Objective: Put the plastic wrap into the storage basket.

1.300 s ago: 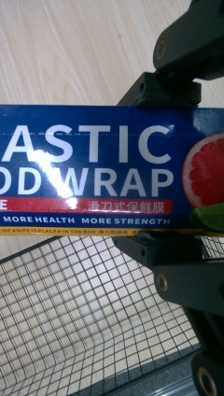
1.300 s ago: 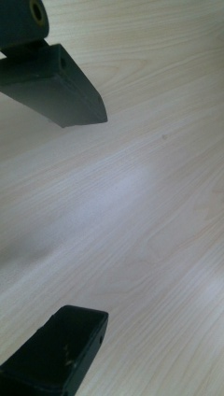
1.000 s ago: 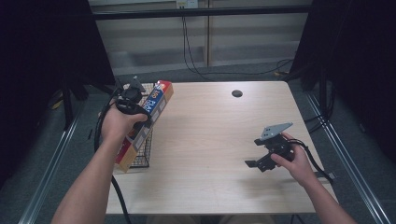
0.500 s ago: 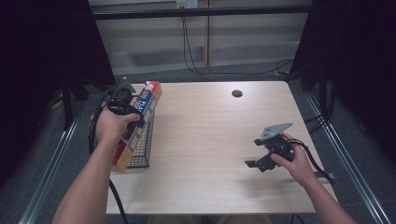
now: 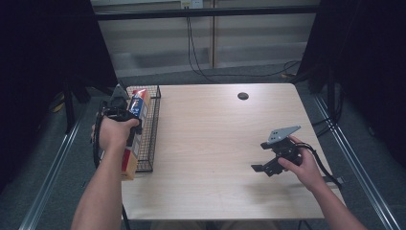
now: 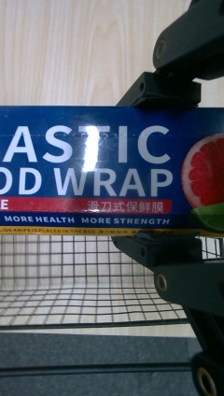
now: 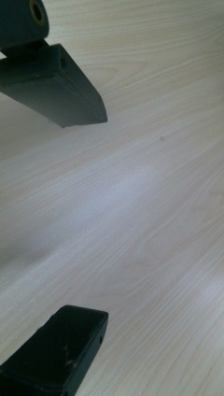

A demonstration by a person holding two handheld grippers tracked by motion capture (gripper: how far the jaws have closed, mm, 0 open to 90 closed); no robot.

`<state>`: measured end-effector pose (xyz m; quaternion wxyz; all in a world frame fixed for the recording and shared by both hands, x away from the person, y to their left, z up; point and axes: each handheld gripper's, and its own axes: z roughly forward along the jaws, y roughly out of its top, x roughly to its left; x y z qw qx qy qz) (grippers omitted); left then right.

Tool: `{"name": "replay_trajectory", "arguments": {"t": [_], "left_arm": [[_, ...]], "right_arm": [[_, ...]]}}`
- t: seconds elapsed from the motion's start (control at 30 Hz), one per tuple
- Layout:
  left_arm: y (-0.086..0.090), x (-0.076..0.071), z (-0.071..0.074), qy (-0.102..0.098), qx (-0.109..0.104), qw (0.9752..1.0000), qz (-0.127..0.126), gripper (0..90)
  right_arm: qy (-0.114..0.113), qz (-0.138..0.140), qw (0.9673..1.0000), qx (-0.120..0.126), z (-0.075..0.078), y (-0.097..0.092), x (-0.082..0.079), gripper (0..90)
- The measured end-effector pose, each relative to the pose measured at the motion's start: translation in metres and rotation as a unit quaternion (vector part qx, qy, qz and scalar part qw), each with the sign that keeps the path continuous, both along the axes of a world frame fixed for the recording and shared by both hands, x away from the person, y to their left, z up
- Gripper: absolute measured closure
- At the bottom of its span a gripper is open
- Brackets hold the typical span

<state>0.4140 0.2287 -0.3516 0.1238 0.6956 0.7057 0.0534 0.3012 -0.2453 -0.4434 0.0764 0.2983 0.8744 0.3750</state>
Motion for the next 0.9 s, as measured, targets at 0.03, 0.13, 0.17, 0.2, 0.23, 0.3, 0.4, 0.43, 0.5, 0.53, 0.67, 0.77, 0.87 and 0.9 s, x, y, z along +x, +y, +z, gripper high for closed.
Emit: {"name": "replay_trajectory", "arguments": {"t": [0.03,0.13,0.17,0.2,0.23,0.3,0.4,0.43,0.5,0.53,0.67,0.77,0.87,0.9], "left_arm": [[0.001,0.000,-0.002,0.002,-0.001,1.0000,0.004,43.5],[-0.002,0.001,-0.006,0.005,0.008,0.9999,0.004,43.2],[-0.003,0.002,-0.008,0.007,0.007,0.9999,0.007,43.1],[-0.003,0.002,-0.008,0.007,0.007,0.9999,0.007,43.1],[-0.005,0.003,-0.011,0.010,0.013,0.9998,0.009,43.0],[-0.006,0.005,-0.014,0.017,0.013,0.9997,0.011,42.8],[-0.007,0.005,-0.017,0.023,0.021,0.9993,0.021,42.6],[-0.007,0.006,-0.019,0.025,0.027,0.9991,0.020,42.6],[-0.005,0.007,-0.023,0.027,0.026,0.9991,0.022,42.4],[-0.004,0.007,-0.025,0.026,0.030,0.9989,0.022,42.3],[-0.001,0.007,-0.029,0.037,0.025,0.9989,0.016,41.9],[-0.001,0.008,-0.031,0.041,0.019,0.9986,0.028,41.7],[0.000,0.008,-0.033,0.044,0.016,0.9985,0.027,41.2],[0.000,0.007,-0.034,0.043,0.015,0.9985,0.031,40.9]], "right_arm": [[-0.001,0.001,1.0000,-0.001,0.001,0.000,-0.001,5.2],[-0.004,0.001,1.0000,-0.001,0.001,0.000,-0.001,5.2],[-0.004,0.001,1.0000,-0.001,0.002,-0.001,0.000,5.2],[-0.004,0.001,1.0000,-0.001,0.002,-0.001,0.000,5.2],[-0.004,0.002,1.0000,-0.001,0.002,-0.001,0.000,5.2],[-0.005,0.003,1.0000,-0.001,0.001,-0.001,-0.001,5.2],[-0.005,0.003,1.0000,-0.002,0.001,-0.001,-0.001,5.2],[-0.004,0.002,1.0000,-0.002,0.001,-0.001,-0.001,5.2],[-0.006,0.005,1.0000,-0.002,0.001,0.000,-0.001,5.2],[-0.006,0.006,1.0000,-0.002,0.001,0.000,-0.001,5.2],[-0.003,0.007,1.0000,-0.003,0.000,0.000,-0.001,5.2],[-0.002,0.004,1.0000,-0.004,0.000,0.001,0.000,5.2],[-0.004,0.006,1.0000,-0.006,0.000,0.002,-0.001,5.2],[-0.005,0.006,1.0000,-0.006,0.000,0.002,-0.001,5.2]]}}
